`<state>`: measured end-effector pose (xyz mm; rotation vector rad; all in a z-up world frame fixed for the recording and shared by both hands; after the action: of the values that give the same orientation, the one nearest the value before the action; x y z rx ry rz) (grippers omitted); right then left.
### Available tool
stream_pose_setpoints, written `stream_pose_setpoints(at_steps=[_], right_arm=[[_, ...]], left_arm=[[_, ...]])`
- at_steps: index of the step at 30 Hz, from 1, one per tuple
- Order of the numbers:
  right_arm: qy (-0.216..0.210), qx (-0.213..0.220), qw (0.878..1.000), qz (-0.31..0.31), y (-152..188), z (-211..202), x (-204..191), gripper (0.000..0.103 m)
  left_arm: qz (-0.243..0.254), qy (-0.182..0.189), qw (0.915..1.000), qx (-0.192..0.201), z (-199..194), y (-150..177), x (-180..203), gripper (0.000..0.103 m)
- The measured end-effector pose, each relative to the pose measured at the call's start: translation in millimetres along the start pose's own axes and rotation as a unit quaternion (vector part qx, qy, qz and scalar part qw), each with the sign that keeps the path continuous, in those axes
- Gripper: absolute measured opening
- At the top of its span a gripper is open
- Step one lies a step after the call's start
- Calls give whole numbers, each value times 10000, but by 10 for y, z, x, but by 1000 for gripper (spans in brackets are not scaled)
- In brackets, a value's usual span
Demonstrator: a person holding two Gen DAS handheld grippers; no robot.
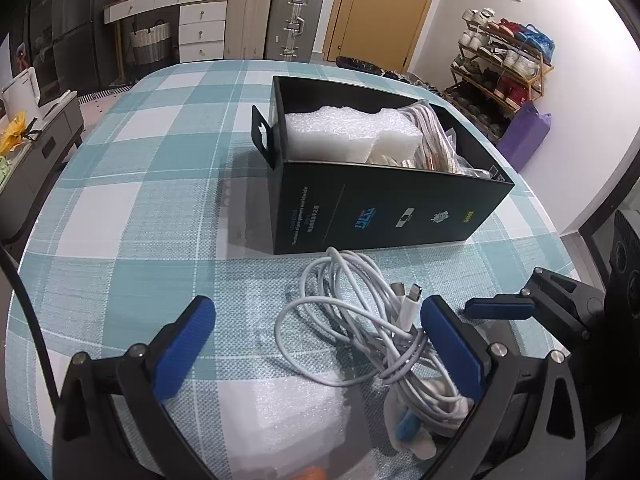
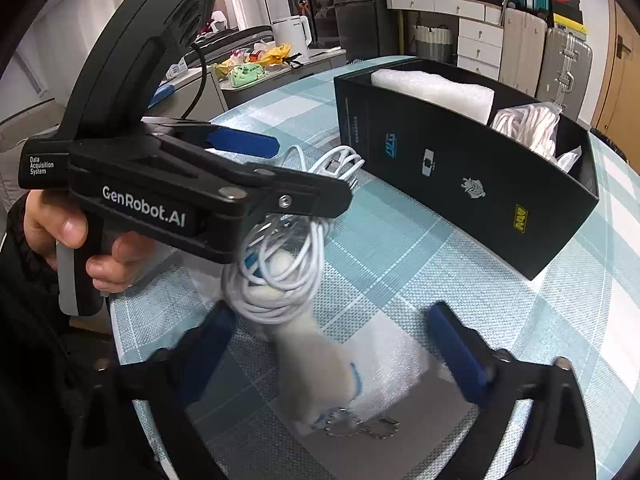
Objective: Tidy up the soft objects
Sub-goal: 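Grasp the white plush toy with the right gripper while the left grasps the white cable coil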
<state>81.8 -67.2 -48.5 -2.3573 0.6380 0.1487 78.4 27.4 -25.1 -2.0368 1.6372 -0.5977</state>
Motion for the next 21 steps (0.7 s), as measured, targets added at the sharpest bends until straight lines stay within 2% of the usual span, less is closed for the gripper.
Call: stream_pose_setpoints(at_steps=[1, 3, 5, 13, 15, 21], right_arm=[[-26, 14, 10000, -26, -4, -16, 9, 80], [-145, 17, 9998, -107, 17, -45, 2, 64], [-194, -20, 9996, -227, 24, -43, -23, 55], [-284, -144, 9986, -429, 83, -122, -29, 39], [-210, -226, 9985, -447, 115, -158, 4, 28], [-17, -241, 9993, -293, 200, -302, 149, 28]], left_arm=[[-9, -28, 10000, 12, -6, 1, -1, 103], [-11, -56, 10000, 14, -11, -3, -12, 103], [-32, -86, 10000, 27, -20, -3, -36, 103], [-126, -93, 9999, 39, -22, 2, -130, 103], [-135, -117, 9998, 41, -22, 0, -144, 103], [-177, -196, 9997, 14, -12, 11, -195, 103]])
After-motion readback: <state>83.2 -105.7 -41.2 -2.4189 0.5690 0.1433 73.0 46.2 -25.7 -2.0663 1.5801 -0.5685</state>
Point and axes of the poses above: each gripper's, at about its wrist camera, not at the fingertips, and z roughly the way its jaws point, x to its right, y to its underside, the point moved 1 cm from there along z, roughly the way its jaws point, and after that the axes turned 11 degrees about -y, right-handed, at the moved point
